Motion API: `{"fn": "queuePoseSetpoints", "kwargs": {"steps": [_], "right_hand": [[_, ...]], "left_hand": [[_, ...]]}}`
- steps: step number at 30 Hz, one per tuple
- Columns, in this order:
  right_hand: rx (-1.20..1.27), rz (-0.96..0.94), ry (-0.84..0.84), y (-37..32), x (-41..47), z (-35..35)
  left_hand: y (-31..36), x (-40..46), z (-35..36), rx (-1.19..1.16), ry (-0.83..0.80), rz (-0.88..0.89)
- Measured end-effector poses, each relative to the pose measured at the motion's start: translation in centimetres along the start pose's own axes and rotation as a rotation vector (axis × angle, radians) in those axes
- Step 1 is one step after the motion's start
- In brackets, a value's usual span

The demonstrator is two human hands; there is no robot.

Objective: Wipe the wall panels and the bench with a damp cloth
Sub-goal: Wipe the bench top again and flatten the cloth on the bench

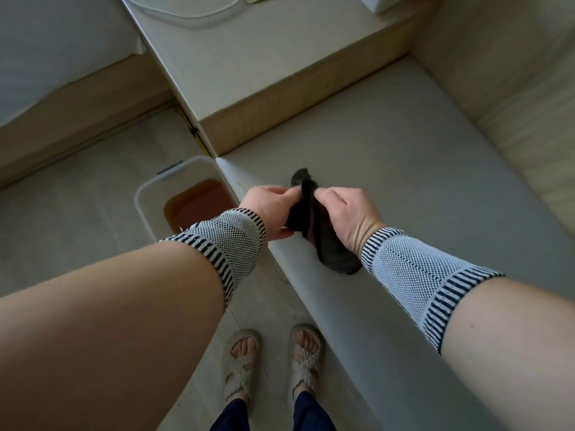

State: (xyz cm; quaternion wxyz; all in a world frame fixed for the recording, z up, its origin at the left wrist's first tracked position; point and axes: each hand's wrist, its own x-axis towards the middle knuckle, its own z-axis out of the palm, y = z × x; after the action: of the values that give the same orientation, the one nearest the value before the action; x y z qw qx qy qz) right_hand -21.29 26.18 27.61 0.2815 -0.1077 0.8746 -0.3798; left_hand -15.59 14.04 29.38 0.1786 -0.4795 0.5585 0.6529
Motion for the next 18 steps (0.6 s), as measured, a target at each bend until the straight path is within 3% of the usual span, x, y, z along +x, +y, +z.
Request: {"fn": "queuePoseSetpoints", "kwargs": {"steps": [2,5,7,10,12,14,16,18], "right_hand": [[0.157,0.150,-0.042,0.2,0.5,0.1],[0.188,0.224,-0.028,0.6,1.0,-0.4],[0.146,0.198,0.151,0.1,1.6,-2.1],[0.015,0.102,0.567,-2.5,2.8,-6.6],[-0.011,-0.006,0.673,-4.3,3.1,-9.1],[-0.061,-0.143,0.667,-5.0,2.6,-9.8],[-0.199,-0.250,0.593,-3.7,1.6,-9.7],[-0.443,-0.219,0.378,-1.1,0.3,-9.2]], "left_hand": [[0.2,-0.4,0.4,0.077,-0.022,0.017],[0.4,-0.6,0.4,0.132,-0.017,0.051],[1.2,-0.6,0.0,0.142,0.099,0.158],[4.3,-1.1,-1.1,0.095,0.407,0.391],[6.6,-1.7,-1.7,0.141,0.559,0.529],[7.5,-2.4,-1.8,0.211,0.608,0.634],[6.7,-3.5,-1.7,0.302,0.550,0.665],[4.6,-3.6,-1.6,0.725,0.407,0.578]]}}
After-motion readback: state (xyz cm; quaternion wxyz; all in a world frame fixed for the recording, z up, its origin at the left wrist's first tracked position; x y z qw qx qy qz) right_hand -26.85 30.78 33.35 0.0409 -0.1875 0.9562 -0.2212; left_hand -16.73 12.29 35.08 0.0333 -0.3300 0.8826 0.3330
